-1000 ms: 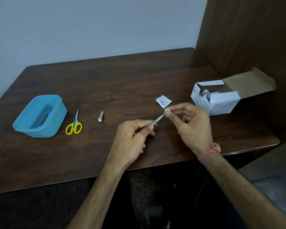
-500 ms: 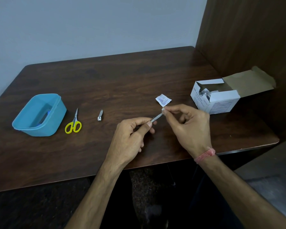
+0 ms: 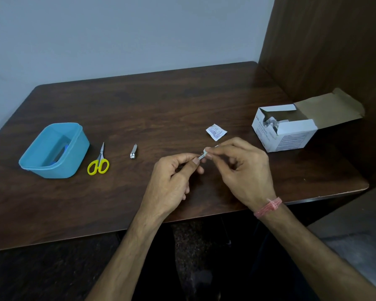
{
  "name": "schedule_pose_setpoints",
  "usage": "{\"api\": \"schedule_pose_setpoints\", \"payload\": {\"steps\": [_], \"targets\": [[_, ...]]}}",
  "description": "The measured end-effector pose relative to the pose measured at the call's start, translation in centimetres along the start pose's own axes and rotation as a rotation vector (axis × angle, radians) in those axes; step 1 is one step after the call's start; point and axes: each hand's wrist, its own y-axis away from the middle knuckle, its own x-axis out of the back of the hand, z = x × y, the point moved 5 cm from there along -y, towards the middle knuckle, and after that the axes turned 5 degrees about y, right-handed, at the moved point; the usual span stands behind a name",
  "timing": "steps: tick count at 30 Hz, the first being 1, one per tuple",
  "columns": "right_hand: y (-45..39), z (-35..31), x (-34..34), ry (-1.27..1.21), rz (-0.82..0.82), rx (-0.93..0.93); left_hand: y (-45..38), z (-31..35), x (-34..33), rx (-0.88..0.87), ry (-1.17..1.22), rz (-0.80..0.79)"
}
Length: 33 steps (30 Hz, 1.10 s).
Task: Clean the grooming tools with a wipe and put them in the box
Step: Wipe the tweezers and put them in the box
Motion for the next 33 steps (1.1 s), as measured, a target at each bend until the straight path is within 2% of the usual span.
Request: {"api": "schedule_pose_setpoints", "payload": {"steps": [2, 7, 11, 16, 21, 27, 33], "targets": [[-0.1, 0.4, 0.3, 0.012, 0.048, -0.035, 0.1, 0.0, 0.0, 0.0, 0.007, 0.003], [0.4, -0.9, -0.2, 0.037, -0.054, 0.108, 0.2, 0.2, 0.0, -0.008, -0.008, 0.002], [0.1, -0.1, 0.4, 0.054, 0.07, 0.015, 0.2, 0.3, 0.0, -0.005, 0.01, 0.003], [0.8, -1.2, -0.3, 0.094, -0.051, 0.172, 0.3, 0.3, -0.1, -0.014, -0.003, -0.003], [0.3, -0.6, 0.4, 0.095, 0.092, 0.065, 0.3, 0.2, -0.1, -0.014, 0.031, -0.046], [1.0, -1.9, -0.1, 0.109, -0.037, 0.222, 0.2, 0.0, 0.1, -0.052, 0.025, -0.114], [0.2, -1.0, 0.5, 0.096, 0.085, 0.076, 0.2, 0.0, 0.0, -0.062, 0.056, -0.09]]}}
